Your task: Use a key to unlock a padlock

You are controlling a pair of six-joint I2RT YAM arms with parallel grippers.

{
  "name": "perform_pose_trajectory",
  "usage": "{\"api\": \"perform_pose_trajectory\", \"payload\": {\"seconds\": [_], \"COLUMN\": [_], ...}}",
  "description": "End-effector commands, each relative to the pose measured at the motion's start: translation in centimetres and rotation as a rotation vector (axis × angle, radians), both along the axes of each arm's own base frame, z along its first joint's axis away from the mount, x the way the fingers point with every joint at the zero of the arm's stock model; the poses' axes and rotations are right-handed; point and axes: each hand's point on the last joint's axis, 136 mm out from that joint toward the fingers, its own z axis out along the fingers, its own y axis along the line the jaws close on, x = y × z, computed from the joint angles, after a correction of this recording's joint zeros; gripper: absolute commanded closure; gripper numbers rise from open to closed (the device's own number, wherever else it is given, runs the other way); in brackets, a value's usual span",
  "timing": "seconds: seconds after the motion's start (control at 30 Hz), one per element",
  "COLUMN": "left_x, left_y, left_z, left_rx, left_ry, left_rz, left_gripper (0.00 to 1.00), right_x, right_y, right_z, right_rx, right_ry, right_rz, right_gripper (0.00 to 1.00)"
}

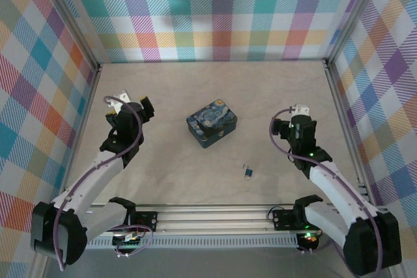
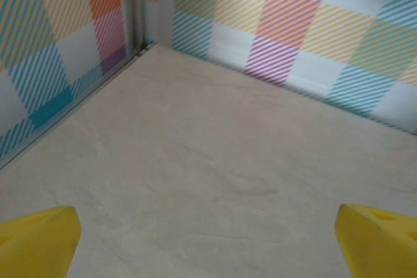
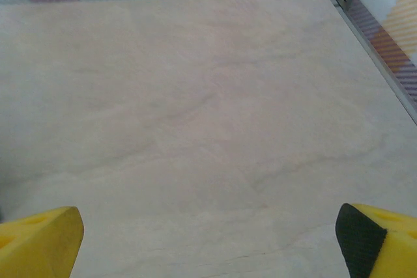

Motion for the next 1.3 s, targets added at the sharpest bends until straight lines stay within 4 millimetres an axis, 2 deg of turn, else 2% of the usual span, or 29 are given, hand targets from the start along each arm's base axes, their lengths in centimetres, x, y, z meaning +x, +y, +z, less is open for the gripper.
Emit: {"api": "perform_pose_trajectory", "payload": {"seconds": [0.0,0.2,0.3,0.47,0.57,0.7,0.83,1.1,1.13,1.17,1.27], "left_x": [0.1,1.1,1.8,3.3,3.8,4.1,4.0,3.5,3.5,4.0,4.6], "left_y": [1.5,2.3,1.9,0.5,-0.2,-1.2,-1.6,-1.3,-1.0,-0.9,-1.0], "left_z": [-1.4,-4.9,-6.5,-8.2,-8.9,-10.9,-12.4,-13.3,-14.0,-13.8,-14.5], "left_rx": [0.000,0.127,0.170,0.265,0.292,0.282,0.270,0.177,0.162,0.168,0.137], "left_ry": [-0.011,0.080,0.104,0.129,0.103,0.119,0.113,0.053,0.046,0.017,0.088], "left_rz": [0.072,0.088,0.056,-0.061,-0.111,-0.197,-0.240,-0.305,-0.301,-0.297,-0.318], "left_gripper": [0.00,0.00,0.00,0.01,0.00,0.00,0.00,0.00,0.00,0.00,0.00], "right_x": [1.8,3.2,4.1,5.5,6.0,6.2,7.2,7.3,7.3,7.3,7.3], "right_y": [-0.9,-2.5,-2.4,-1.6,-2.2,-1.5,-1.8,-1.5,-1.5,-1.5,-1.5], "right_z": [0.0,-3.4,-4.0,-3.4,-4.8,-5.6,-6.2,-6.4,-6.3,-6.4,-6.3], "right_rx": [-0.004,0.103,0.091,0.059,0.082,0.091,0.123,0.123,0.124,0.123,0.124], "right_ry": [-0.076,-0.096,-0.118,-0.204,-0.205,-0.227,-0.150,-0.133,-0.135,-0.133,-0.135], "right_rz": [-0.012,-0.046,-0.013,0.075,0.060,0.111,0.109,0.129,0.129,0.129,0.128], "right_gripper": [0.00,0.00,0.00,0.00,0.00,0.00,0.00,0.00,0.00,0.00,0.00]}}
